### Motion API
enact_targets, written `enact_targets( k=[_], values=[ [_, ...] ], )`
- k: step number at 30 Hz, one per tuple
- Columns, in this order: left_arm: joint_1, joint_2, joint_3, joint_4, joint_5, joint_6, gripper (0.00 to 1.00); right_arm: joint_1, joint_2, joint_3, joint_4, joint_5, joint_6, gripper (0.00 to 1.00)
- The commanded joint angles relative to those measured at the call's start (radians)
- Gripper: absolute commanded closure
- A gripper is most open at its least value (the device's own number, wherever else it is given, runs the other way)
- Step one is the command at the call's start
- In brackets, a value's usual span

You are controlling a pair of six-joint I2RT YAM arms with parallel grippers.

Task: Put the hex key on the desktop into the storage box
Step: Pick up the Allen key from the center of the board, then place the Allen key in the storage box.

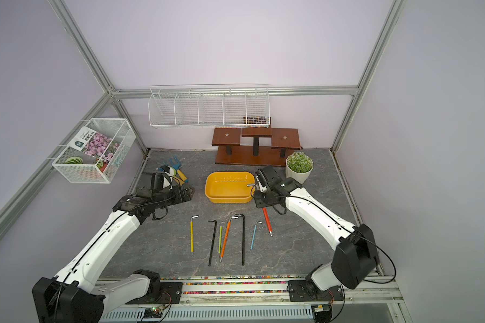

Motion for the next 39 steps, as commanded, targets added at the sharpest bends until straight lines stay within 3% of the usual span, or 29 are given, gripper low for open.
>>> enact_targets(
  k=[1, 9, 21, 33, 39],
  values=[
    [0.052, 0.033, 0.045, -0.017, 0.063, -0.028, 0.00, 0.008, 0.089, 0.128, -0.010, -0.034, -0.125, 1.00],
    [0.091, 0.086, 0.080, -0.015, 0.124, 0.023, 0.00, 0.007, 0.330, 0.408, -0.045, -0.100, -0.250, 1.00],
    [0.138, 0.067, 0.047, 0.002, 0.079, 0.016, 0.00, 0.008, 0.579, 0.744, -0.080, -0.121, -0.434, 1.00],
    [0.165, 0.061, 0.029, 0.020, 0.125, 0.017, 0.00, 0.009, 0.724, 0.911, -0.030, -0.168, -0.571, 1.00],
    [0.166, 0.072, 0.030, 0.016, 0.134, 0.018, 0.00, 0.009, 0.791, 0.975, -0.010, -0.194, -0.574, 1.00]
  ],
)
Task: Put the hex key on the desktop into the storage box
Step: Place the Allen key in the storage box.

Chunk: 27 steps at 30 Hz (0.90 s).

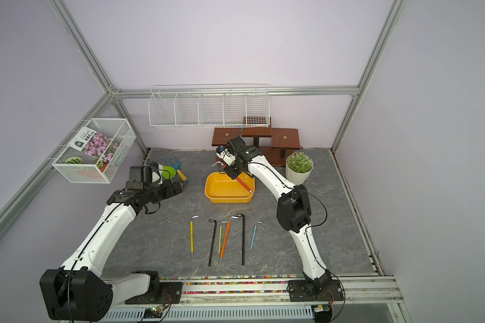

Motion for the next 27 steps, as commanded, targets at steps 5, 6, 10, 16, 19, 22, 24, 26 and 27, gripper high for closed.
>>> enact_targets(
  k=[5, 6, 10, 16, 19, 22, 24, 26, 27],
  values=[
    [0.006, 0.011, -0.010, 0.009, 0.018, 0.013, 0.00, 0.009, 0.046, 0.047, 0.097, -0.063, -0.008, 1.00],
    [0.007, 0.012, -0.011, 0.009, 0.020, 0.013, 0.00, 0.011, 0.052, 0.048, 0.105, -0.061, -0.007, 1.00],
    [0.007, 0.014, -0.012, 0.009, 0.021, 0.013, 0.00, 0.014, 0.077, 0.048, 0.115, -0.041, -0.030, 1.00],
    [0.007, 0.019, -0.010, 0.012, 0.027, 0.015, 0.00, 0.020, 0.099, 0.047, 0.077, -0.001, -0.073, 1.00],
    [0.008, 0.022, -0.010, 0.012, 0.032, 0.019, 0.00, 0.025, 0.104, 0.047, 0.062, 0.004, -0.079, 1.00],
    [0.009, 0.021, -0.009, 0.011, 0.032, 0.023, 0.00, 0.032, 0.113, 0.047, 0.058, 0.024, -0.083, 1.00],
    [0.010, 0.020, -0.010, 0.011, 0.031, 0.026, 0.00, 0.039, 0.117, 0.048, 0.055, 0.049, -0.085, 0.99],
    [0.013, 0.020, -0.010, 0.011, 0.031, 0.026, 0.00, 0.044, 0.120, 0.047, 0.052, 0.071, -0.079, 0.91],
    [0.013, 0.022, -0.010, 0.012, 0.031, 0.025, 0.00, 0.047, 0.120, 0.047, 0.049, 0.081, -0.077, 0.83]
  ],
)
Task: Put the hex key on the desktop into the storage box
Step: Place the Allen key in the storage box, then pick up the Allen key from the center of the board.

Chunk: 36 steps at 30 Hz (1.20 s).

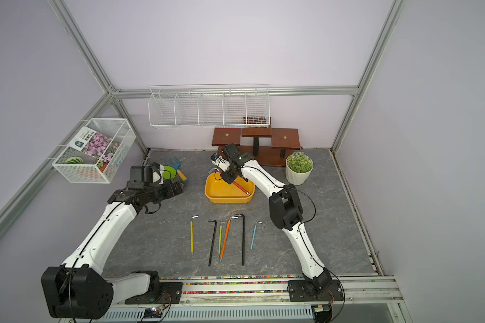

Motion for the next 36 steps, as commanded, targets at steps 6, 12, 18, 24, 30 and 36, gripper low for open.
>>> enact_targets(
  k=[6, 12, 18, 24, 30, 36],
  values=[
    [0.012, 0.010, -0.009, 0.010, 0.013, 0.020, 0.00, 0.017, 0.010, 0.021, -0.021, 0.046, 0.013, 0.66],
    [0.012, 0.011, -0.009, 0.010, 0.014, 0.022, 0.00, 0.019, -0.020, 0.021, -0.019, 0.038, 0.061, 0.55],
    [0.011, 0.005, -0.008, 0.001, 0.004, 0.023, 0.00, 0.020, -0.138, -0.016, -0.018, 0.012, 0.163, 0.49],
    [0.012, 0.012, -0.034, 0.018, 0.055, 0.009, 0.00, 0.020, -0.379, -0.306, 0.117, 0.029, 0.329, 0.45],
    [0.007, 0.025, -0.038, 0.023, 0.203, -0.049, 0.00, 0.020, -0.599, -0.596, 0.195, 0.060, 0.474, 0.35],
    [-0.027, -0.002, -0.073, -0.004, 0.171, -0.038, 0.00, 0.020, -0.758, -0.812, 0.179, 0.060, 0.598, 0.32]
  ],
)
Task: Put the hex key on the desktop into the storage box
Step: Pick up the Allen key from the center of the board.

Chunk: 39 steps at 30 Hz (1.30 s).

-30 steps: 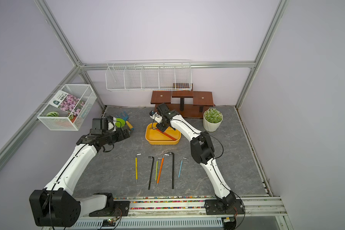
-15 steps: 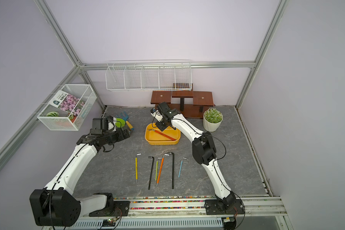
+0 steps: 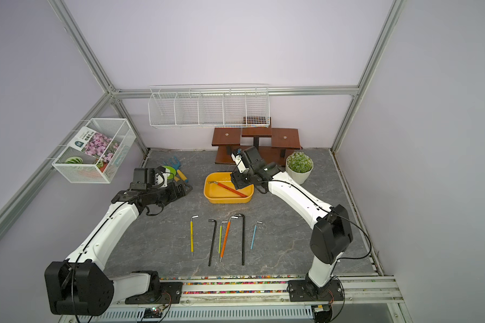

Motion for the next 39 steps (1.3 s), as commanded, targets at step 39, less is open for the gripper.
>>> enact_targets(
  k=[39],
  values=[
    [-0.062, 0.001, -0.075, -0.040, -0.030, 0.021, 0.00, 0.275, -0.185, -0.627, 0.013, 0.274, 0.606, 0.23]
  ],
)
